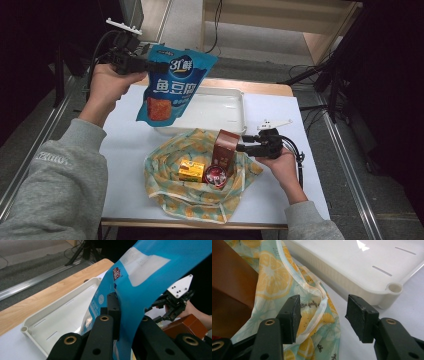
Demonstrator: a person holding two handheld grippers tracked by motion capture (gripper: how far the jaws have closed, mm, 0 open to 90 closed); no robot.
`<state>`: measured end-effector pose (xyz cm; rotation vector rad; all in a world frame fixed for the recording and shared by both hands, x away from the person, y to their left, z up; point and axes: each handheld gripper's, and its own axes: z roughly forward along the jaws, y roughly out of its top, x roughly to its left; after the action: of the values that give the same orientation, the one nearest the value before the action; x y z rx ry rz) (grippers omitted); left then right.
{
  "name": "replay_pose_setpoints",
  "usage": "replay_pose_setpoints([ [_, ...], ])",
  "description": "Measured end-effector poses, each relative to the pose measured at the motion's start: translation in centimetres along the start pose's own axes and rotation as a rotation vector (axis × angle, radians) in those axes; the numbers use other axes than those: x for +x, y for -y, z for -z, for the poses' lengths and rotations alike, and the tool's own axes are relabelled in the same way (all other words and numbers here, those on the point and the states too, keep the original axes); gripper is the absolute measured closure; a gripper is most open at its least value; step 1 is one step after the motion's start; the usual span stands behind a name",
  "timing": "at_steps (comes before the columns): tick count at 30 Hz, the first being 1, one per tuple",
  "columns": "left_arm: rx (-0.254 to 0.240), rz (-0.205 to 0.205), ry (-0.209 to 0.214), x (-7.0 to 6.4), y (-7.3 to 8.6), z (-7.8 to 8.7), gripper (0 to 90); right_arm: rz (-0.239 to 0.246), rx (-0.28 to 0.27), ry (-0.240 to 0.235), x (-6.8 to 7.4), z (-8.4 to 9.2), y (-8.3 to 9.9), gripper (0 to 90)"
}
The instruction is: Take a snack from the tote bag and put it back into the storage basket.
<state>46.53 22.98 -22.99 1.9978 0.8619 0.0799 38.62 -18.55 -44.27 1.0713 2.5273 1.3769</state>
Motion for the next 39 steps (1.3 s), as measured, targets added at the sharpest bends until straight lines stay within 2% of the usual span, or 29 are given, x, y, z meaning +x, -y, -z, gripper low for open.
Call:
replay_pose_setpoints([
  [10, 0.024, 0.037, 0.007, 1.7, -1.0, -2.8, 89.7, 0.006, 0.003, 0.000, 0.0, 0.0, 0.1, 46.3],
  [17, 0.011, 0.051, 0.014, 2.9, -1.6, -4.7, 89.6, -0.002, 0.004, 0.003, -0.1, 0.1, 0.2, 46.3],
  [20, -0.002, 0.073, 0.016, 3.6, -1.7, -5.4, 89.6, -0.001, 0.008, 0.006, 0.0, 0.2, 0.3, 46.2],
  [33, -0.002, 0.079, -0.045, 4.8, -1.6, -9.1, 89.6, -0.005, 0.006, 0.009, -0.1, 0.5, 0.7, 46.2],
  [37, -0.027, 0.084, -0.052, 5.1, -1.2, -9.0, 89.5, -0.006, 0.006, 0.010, -0.2, 0.5, 0.7, 46.2],
  [39, -0.031, 0.063, -0.067, 5.2, -0.8, -8.8, 89.3, -0.006, 0.008, 0.010, -0.1, 0.5, 0.7, 46.2],
])
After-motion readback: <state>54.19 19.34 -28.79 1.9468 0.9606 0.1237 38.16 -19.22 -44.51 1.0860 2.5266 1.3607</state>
